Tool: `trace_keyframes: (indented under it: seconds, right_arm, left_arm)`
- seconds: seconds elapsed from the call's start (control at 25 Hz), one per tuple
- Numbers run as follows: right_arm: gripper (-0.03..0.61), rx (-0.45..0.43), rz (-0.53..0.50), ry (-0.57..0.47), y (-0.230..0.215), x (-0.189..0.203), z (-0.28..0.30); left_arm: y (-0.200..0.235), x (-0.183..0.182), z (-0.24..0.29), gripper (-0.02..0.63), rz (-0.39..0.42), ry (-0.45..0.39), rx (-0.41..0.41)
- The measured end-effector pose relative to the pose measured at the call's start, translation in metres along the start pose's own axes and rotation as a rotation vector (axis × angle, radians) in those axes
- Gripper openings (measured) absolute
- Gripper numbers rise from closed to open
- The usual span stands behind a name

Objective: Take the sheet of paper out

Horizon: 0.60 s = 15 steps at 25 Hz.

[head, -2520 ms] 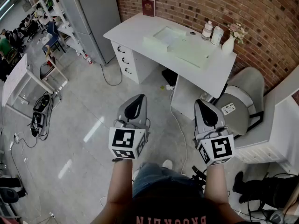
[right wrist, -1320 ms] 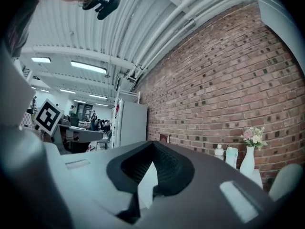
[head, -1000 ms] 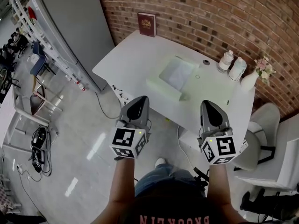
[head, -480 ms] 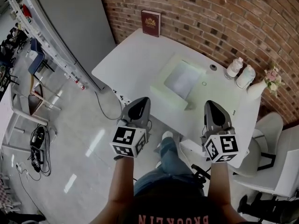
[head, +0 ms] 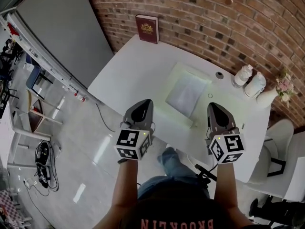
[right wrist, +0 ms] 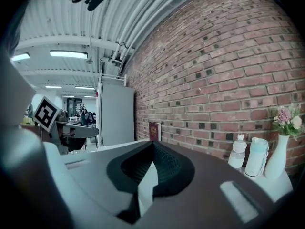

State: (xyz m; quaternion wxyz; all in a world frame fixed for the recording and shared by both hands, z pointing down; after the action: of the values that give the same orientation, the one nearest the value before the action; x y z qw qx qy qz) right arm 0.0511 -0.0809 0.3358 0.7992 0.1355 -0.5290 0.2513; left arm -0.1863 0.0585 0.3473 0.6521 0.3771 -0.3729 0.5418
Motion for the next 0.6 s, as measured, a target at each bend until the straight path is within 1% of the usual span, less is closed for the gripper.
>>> trace_keyframes:
  seconds: [0.28, 0.44, 0.6]
  right_arm:
    - [0.002, 0.008, 0.088, 0.038, -0.035, -0.009, 0.056]
    - [0.002, 0.013, 0.139, 0.054, -0.055, -0.009, 0.077]
    - [0.002, 0.032, 0.205, 0.077, -0.072, -0.003, 0.092]
  left_arm:
    - [0.031, -0.023, 0.075, -0.003, 0.01, 0.082, 0.056]
    - [0.035, -0.034, 0.117, -0.003, 0.04, 0.129, 0.106]
    - [0.034, -0.038, 0.15, -0.003, 0.067, 0.201, 0.154]
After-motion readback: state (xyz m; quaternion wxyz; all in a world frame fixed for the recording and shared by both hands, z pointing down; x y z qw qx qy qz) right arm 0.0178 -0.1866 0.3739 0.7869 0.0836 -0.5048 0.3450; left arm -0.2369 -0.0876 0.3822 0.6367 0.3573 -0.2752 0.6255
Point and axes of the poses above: the fingertips, and each gripper's own axes: z forward along the fingers, y to its left, x out of its underside, the point moved 8 cm from there along -z, backward along the fingers, and after that the axes turned 15 degrees about y, right-handed, at the moved point
